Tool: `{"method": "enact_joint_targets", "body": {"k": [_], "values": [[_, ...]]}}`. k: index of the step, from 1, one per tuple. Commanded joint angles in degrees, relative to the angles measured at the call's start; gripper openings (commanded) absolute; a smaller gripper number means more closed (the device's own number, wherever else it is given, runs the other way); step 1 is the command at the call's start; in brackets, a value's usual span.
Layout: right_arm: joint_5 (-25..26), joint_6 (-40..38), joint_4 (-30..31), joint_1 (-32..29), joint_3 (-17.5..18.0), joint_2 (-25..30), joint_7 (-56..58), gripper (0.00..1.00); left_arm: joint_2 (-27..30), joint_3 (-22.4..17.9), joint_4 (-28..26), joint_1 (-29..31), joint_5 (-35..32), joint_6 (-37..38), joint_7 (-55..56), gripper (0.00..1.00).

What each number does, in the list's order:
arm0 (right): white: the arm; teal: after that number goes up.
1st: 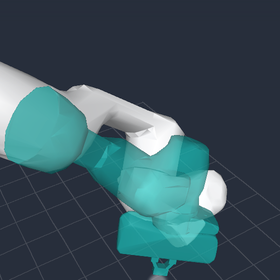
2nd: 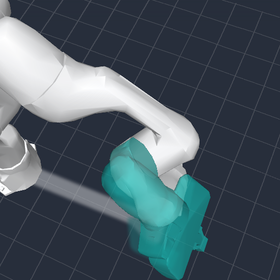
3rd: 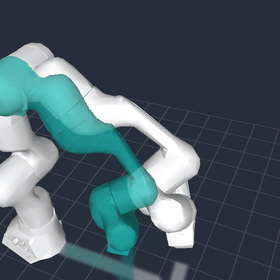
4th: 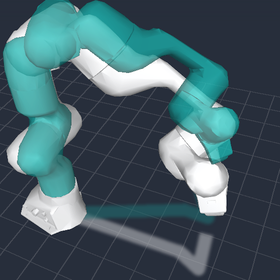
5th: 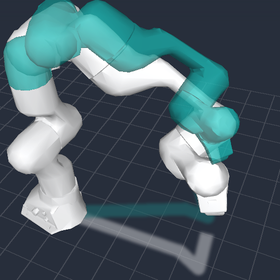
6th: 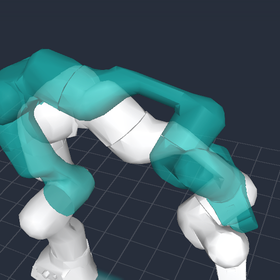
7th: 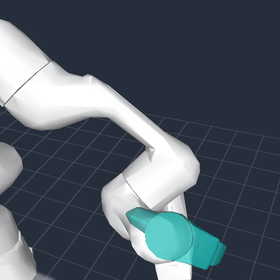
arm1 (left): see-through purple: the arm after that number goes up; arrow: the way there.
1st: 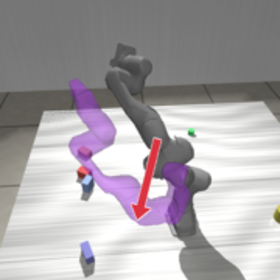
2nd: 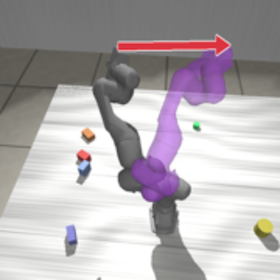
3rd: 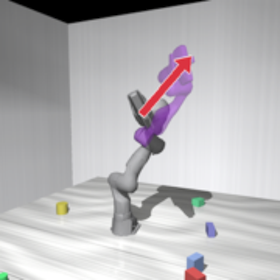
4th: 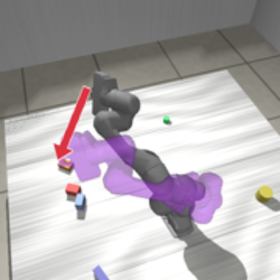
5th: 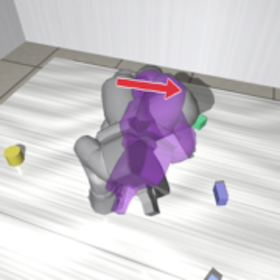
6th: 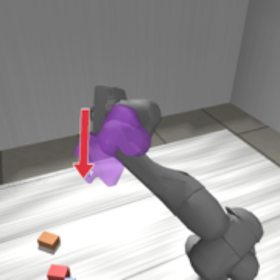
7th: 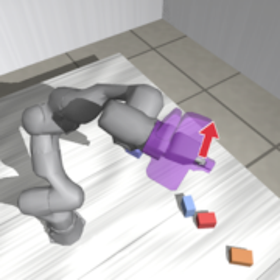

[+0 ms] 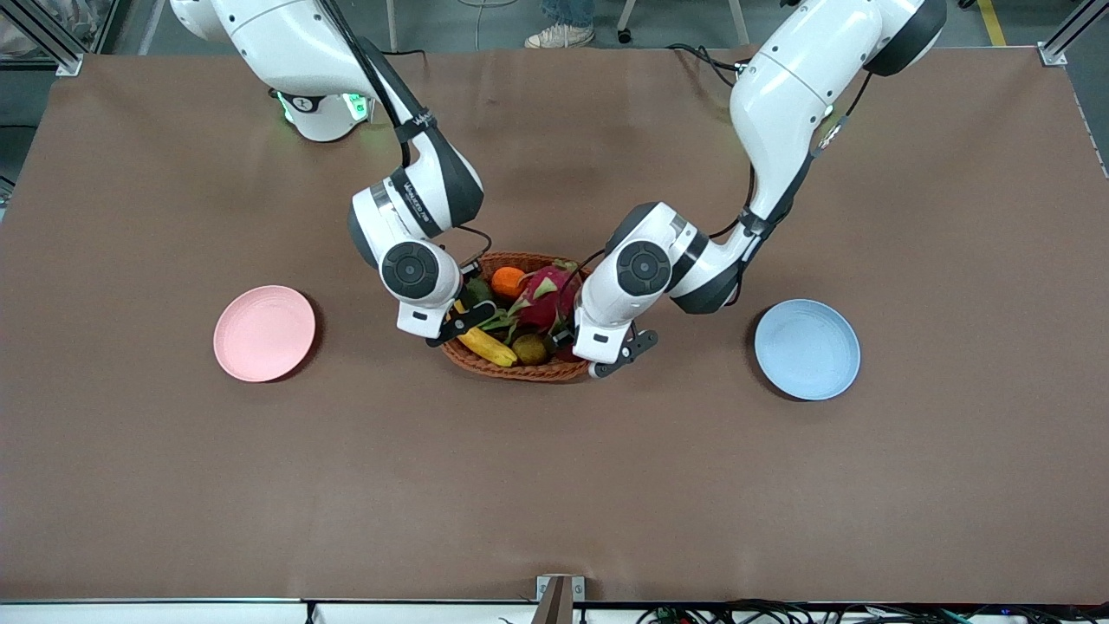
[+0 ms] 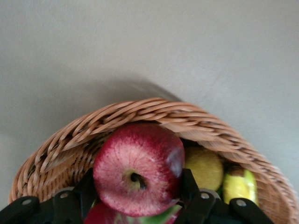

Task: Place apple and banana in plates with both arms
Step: 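Carry the red apple with the left gripper over the blue plate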

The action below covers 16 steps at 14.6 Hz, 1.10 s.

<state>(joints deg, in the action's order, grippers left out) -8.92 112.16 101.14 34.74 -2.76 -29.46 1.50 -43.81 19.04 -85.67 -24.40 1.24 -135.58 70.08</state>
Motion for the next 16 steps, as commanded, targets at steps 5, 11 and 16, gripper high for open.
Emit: {"method": "enact_joint_targets", "body": {"k": [5, 11, 16], "values": [[0.05, 0.42, -0.07, 2.61, -0.76, 0.46, -0.45, 0.52, 9.60, -0.76, 0.07, 4.52, -1.50, 10.06, -0.20, 0.07], [2.95, 0.42, 0.02, 2.53, -0.76, 0.72, -0.45, 0.52, 15.95, -0.67, -4.94, 16.21, -5.02, 22.53, -20.49, 0.09], [2.95, 0.25, 0.02, 2.44, -0.94, 0.46, -0.45, 0.49, 15.95, -0.67, -12.48, 21.76, -14.48, 25.46, -21.30, 0.11]]}}
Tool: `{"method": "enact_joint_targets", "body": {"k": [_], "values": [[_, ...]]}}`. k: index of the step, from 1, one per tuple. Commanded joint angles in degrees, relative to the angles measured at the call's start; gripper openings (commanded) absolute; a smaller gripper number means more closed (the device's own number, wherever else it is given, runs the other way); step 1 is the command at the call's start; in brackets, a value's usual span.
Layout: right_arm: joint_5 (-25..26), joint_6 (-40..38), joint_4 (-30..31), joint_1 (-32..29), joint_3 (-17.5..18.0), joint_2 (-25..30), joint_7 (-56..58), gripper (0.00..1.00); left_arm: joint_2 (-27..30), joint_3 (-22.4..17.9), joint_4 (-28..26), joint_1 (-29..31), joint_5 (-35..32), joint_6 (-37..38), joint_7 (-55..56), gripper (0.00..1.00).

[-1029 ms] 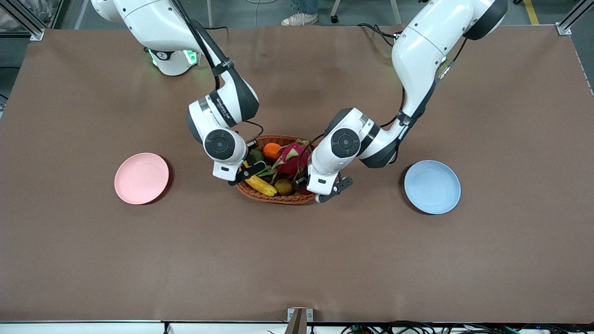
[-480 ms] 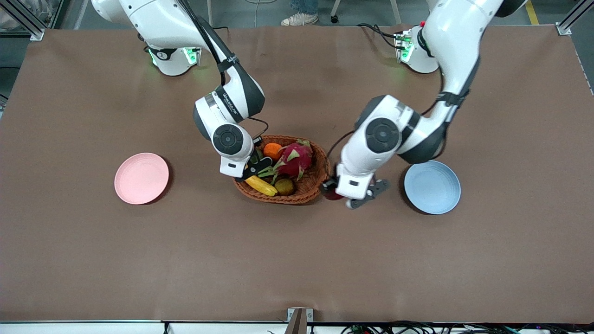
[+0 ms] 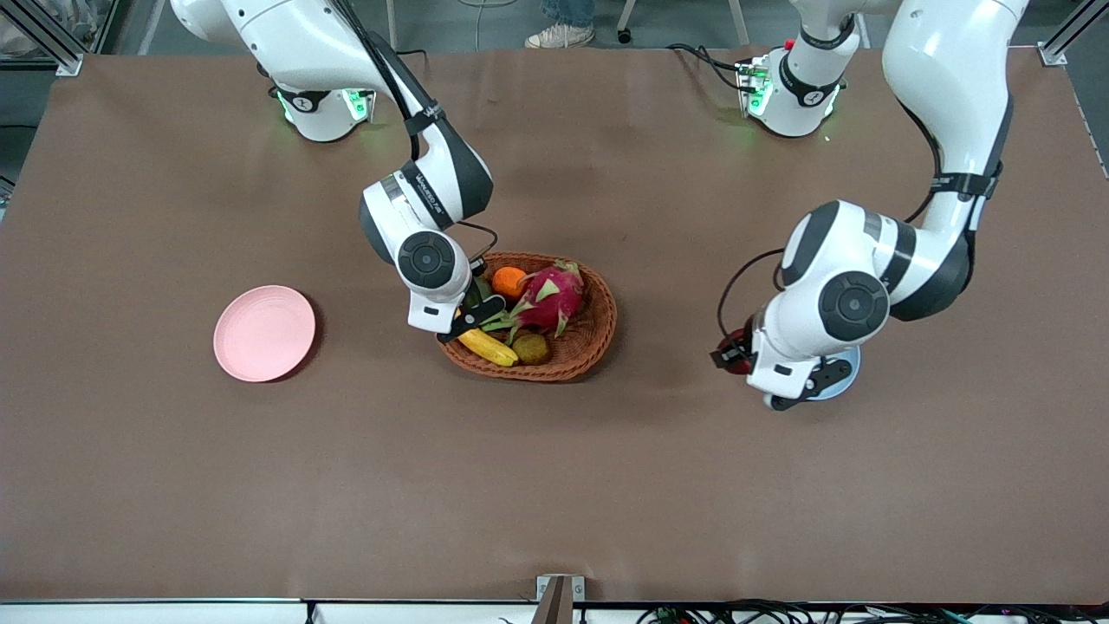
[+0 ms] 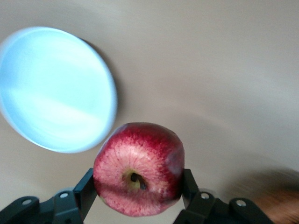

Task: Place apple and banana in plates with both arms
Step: 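Carry the red apple with the left gripper over the blue plate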

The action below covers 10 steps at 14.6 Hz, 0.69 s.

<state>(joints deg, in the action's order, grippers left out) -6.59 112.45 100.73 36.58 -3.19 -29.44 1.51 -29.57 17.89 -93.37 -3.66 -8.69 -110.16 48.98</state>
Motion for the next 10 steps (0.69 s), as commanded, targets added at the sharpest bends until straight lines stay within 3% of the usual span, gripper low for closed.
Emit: {"method": "enact_joint_targets", "body": {"k": [1, 6, 10], "values": [[0.61, -0.04, 0.44, 0.68, -0.50, 0.35, -0.45, 0.49, 1.36, 0.48, -5.85, 2.07, -6.23, -0.14, -0.29, 0.12], [0.61, -0.21, 0.44, 0.68, -0.50, 0.17, -0.45, 0.48, 2.84, 0.48, -9.72, 6.29, -7.74, -1.02, -0.47, 0.15], [0.61, -0.30, 0.44, 0.68, -0.50, 0.17, -0.45, 0.45, 5.92, 0.92, -15.60, 11.22, -8.01, -7.07, -0.47, 0.17]]}}
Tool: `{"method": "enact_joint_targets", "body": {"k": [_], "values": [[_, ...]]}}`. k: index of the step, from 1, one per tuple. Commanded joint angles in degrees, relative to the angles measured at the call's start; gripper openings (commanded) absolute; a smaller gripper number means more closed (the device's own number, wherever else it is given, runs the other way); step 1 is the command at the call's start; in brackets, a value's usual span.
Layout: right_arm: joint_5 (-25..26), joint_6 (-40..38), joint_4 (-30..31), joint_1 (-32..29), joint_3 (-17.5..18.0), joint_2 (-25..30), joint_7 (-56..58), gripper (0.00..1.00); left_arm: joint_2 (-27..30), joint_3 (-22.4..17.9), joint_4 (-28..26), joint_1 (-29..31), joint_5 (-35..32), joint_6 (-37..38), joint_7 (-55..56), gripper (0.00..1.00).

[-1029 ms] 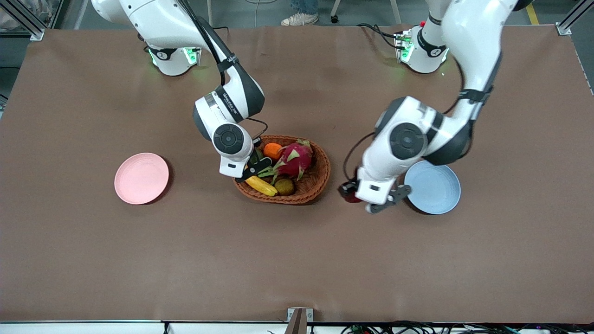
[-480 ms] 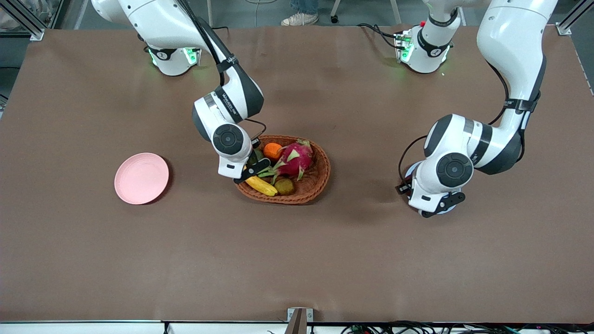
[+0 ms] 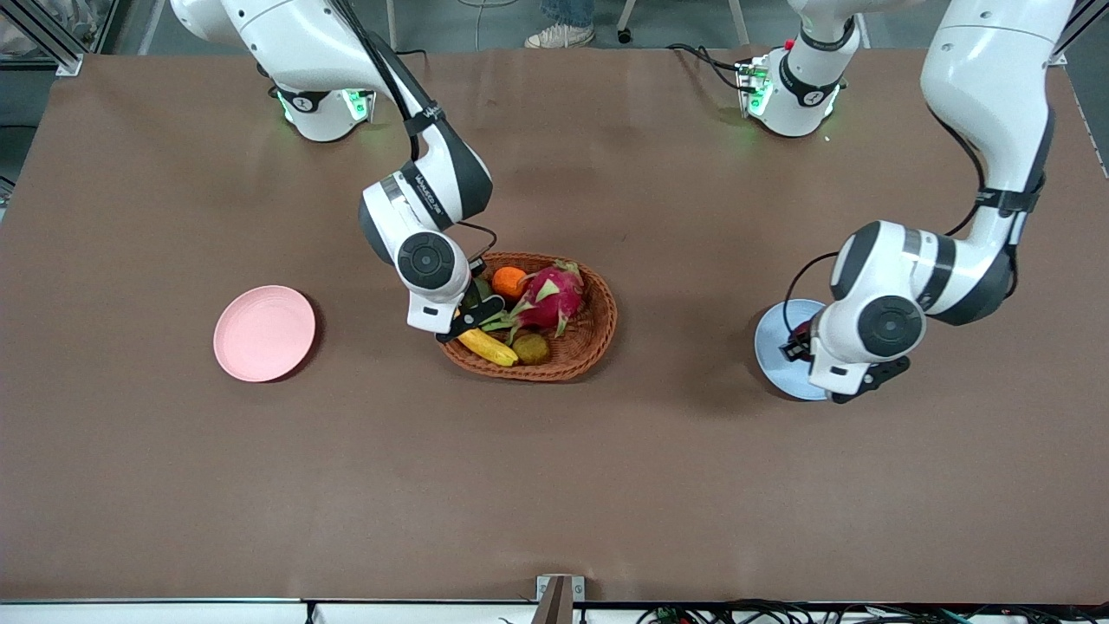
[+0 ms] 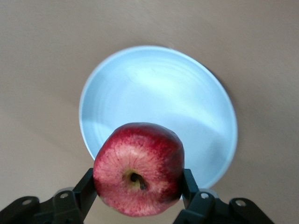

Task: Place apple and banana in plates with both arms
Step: 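Lower the apple onto the blue plate and open the left gripper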

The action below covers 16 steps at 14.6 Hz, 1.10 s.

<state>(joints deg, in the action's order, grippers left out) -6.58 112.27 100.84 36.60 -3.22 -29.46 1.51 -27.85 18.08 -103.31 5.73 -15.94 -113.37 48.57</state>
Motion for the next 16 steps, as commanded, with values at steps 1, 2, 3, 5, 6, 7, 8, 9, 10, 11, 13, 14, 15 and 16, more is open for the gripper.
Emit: {"method": "enact_joint_targets", "body": {"k": [1, 2, 3, 5, 6, 7, 8, 9, 10, 11, 13, 14, 15, 16], "values": [[0.60, -0.12, 0.32, 0.67, -0.47, 0.20, -0.46, 0.44, 4.55, 0.73, -7.15, 3.66, -0.85, -5.62, -0.05, 0.17], [0.60, -0.12, 0.32, 0.58, -0.47, 0.20, -0.46, 0.44, 4.65, 0.81, -7.34, 4.11, -0.76, -5.99, 0.04, 0.17], [0.60, -0.12, 0.32, 0.58, -0.47, 0.20, -0.46, 0.44, 4.56, 0.81, -7.43, 4.20, -0.76, -5.99, 0.04, 0.18], [0.60, -0.12, 0.32, 0.67, -0.47, 0.20, -0.46, 0.44, 4.38, 0.81, -7.69, 4.03, -0.76, -6.16, 0.74, 0.18], [0.60, -0.21, 0.32, 0.67, -0.47, 0.20, -0.46, 0.44, 4.12, 0.90, -7.69, 4.12, -0.50, -6.25, 0.83, 0.19], [0.60, -0.30, 0.32, 0.67, -0.47, 0.20, -0.46, 0.44, 3.68, 0.82, -7.69, 3.77, -0.24, -6.69, 1.00, 0.19], [0.60, -0.38, 0.32, 0.58, -0.47, 0.20, -0.37, 0.44, 2.90, 0.90, -7.69, 3.59, -0.15, -8.17, 1.18, 0.18], [0.60, -0.38, 0.32, 0.58, -0.47, 0.20, -0.45, 0.44, 2.45, 0.82, -7.69, 3.59, -0.15, -8.97, 1.35, 0.19], [0.60, -0.30, 0.32, 0.58, -0.47, 0.20, -0.37, 0.43, 1.84, 0.90, -7.69, 3.50, -0.15, -9.33, 1.70, 0.19], [0.60, -0.30, 0.32, 0.58, -0.47, 0.20, -0.37, 0.43, 1.66, 0.82, -7.61, 3.42, -0.15, -9.76, 1.79, 0.19], [0.60, -0.30, 0.32, 0.67, -0.47, 0.20, -0.37, 0.43, 1.31, 0.81, -7.43, 3.15, -0.23, -9.94, 1.79, 0.19], [0.60, -0.30, 0.32, 0.67, -0.47, 0.11, -0.37, 0.43, 1.22, 0.81, -7.52, 3.06, -0.23, -9.94, 1.79, 0.21], [0.60, -0.30, 0.32, 0.67, -0.47, 0.11, -0.37, 0.43, 1.22, 0.81, -7.52, 3.06, -0.23, -9.94, 1.79, 0.26], [0.60, -0.30, 0.32, 0.67, -0.47, 0.11, -0.45, 0.43, 1.22, 0.81, -7.61, 3.06, -0.23, -9.86, 1.79, 0.30]]}}
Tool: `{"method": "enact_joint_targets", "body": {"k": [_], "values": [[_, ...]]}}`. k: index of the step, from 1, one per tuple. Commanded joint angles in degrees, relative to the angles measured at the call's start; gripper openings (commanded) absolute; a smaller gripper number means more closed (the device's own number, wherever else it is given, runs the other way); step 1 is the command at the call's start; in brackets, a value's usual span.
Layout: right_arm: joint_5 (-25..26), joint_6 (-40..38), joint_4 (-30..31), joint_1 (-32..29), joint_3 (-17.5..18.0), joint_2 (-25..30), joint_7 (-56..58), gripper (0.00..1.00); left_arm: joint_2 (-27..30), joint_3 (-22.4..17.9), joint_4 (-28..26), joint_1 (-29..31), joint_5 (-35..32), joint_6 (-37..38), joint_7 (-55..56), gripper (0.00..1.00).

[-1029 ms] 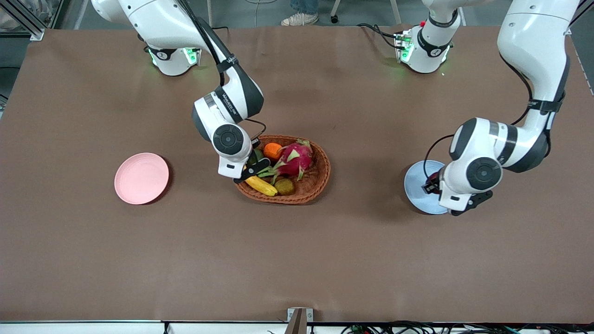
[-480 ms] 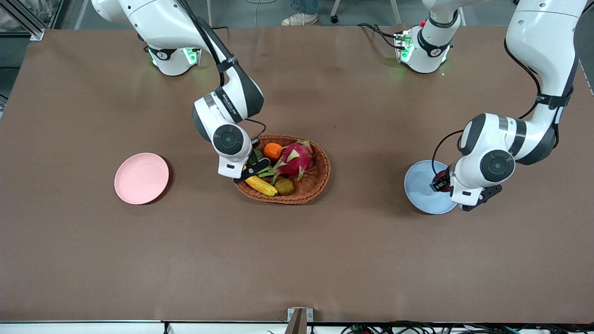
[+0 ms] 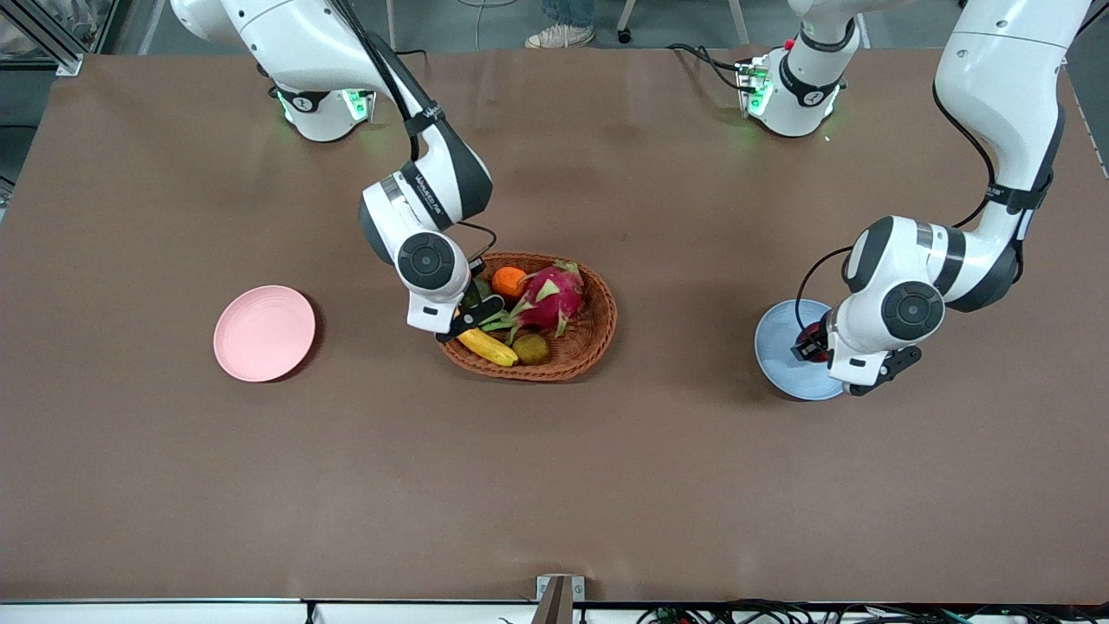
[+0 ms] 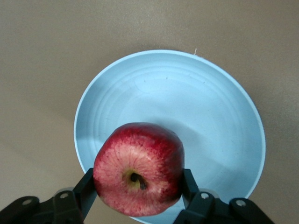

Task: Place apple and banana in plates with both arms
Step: 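Lower the apple onto the blue plate and open the left gripper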

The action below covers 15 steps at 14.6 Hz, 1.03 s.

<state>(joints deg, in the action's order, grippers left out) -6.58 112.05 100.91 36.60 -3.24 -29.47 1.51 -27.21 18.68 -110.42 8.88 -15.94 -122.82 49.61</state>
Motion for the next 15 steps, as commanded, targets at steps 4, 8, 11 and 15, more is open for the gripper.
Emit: {"method": "enact_joint_targets", "body": {"k": [4, 8, 11, 15], "values": [[0.60, -0.25, 0.25, 0.67, -0.45, 0.11, -0.46, 0.43, 0.49, 0.21, -0.41, -0.18, -0.49, -0.06, 0.49, 1.00], [0.60, -0.16, 0.25, 0.75, -0.45, 0.02, -0.46, 0.43, 0.93, 0.22, -0.06, -0.79, -0.67, 0.47, 0.14, 1.00], [0.60, 0.01, 0.25, 0.84, -0.36, -0.15, -0.46, 0.43, 1.63, 0.56, 1.34, -1.67, -0.67, 3.09, 0.57, 1.00], [0.60, 0.02, 0.25, 1.28, -0.45, -0.15, -0.37, 0.37, 1.89, 0.74, 6.61, -2.72, -0.49, 9.86, 0.40, 1.00]]}}
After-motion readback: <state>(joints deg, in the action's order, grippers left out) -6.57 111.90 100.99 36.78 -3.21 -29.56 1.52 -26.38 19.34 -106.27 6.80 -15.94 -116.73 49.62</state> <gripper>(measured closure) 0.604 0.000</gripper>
